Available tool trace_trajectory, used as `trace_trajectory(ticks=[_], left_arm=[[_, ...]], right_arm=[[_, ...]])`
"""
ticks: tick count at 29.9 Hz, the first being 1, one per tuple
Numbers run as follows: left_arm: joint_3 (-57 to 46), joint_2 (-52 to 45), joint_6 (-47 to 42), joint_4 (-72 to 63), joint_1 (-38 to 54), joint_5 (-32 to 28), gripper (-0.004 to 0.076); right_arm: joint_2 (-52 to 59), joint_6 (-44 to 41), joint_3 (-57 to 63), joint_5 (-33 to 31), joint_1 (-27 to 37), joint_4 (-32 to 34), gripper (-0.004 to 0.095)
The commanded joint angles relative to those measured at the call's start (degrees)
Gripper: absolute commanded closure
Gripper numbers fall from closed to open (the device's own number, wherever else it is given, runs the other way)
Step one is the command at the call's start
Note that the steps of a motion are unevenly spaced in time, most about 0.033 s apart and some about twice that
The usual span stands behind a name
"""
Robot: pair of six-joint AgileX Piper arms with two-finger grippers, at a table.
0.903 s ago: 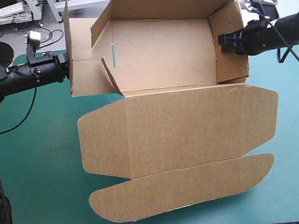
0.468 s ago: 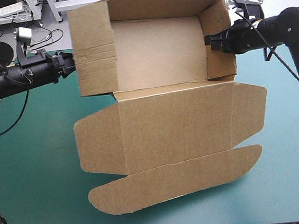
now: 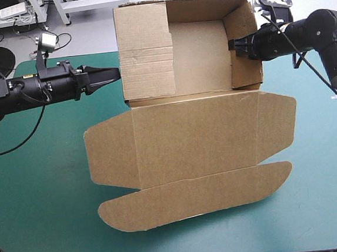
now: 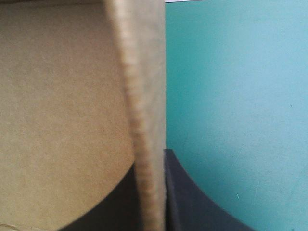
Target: Fold the box
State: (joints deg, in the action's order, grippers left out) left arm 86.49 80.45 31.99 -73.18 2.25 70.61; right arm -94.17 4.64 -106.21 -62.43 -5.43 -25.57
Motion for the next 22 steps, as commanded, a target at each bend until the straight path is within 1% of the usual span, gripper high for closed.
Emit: trace_trajectory(ticks=[1,5,7,10,12,15,17,18,22], left_arm=[[1.4,-2.0,0.4,-4.3,-0.4,2.4,0.0733],[1.4,-2.0,0.8,-2.6,-0.4,1.1,0.0722],[1.4,-2.0,0.8,-1.7,-0.4,1.3,0.0687],[1.4,-2.0,0.8,-1.7,-0.4,2.7,0.0593],[1.4,-2.0,0.8,-1.7,-0.4,3.3,0.0503],[1.4,-2.0,0.7,-1.8,-0.4,3.3,0.0388],[1.4,-2.0,0.7,-1.8,-0.4,3.3,0.0338],[1.4,-2.0,0.7,-1.8,-0.4,3.3,0.0327],[1.4,-2.0,0.7,-1.8,-0.4,3.3,0.0325]], right_arm=[[2.4,-0.6,-1.5,4.0,-1.4,-1.6,0.0926],[2.4,-0.6,-1.5,5.4,-3.9,0.1,0.0927],[2.4,-0.9,-1.5,5.6,-4.5,0.1,0.0926],[2.4,-0.9,-1.5,5.4,-4.5,0.1,0.0926],[2.4,-0.9,-1.5,5.0,-4.5,0.4,0.0927],[2.4,-0.9,-1.5,4.5,-4.5,0.5,0.0927],[2.4,-0.9,-1.5,4.4,-4.5,0.6,0.0926],[2.4,-0.9,-1.5,4.4,-4.5,0.9,0.0926],[2.4,-0.9,-1.5,4.0,-4.5,2.0,0.0926]])
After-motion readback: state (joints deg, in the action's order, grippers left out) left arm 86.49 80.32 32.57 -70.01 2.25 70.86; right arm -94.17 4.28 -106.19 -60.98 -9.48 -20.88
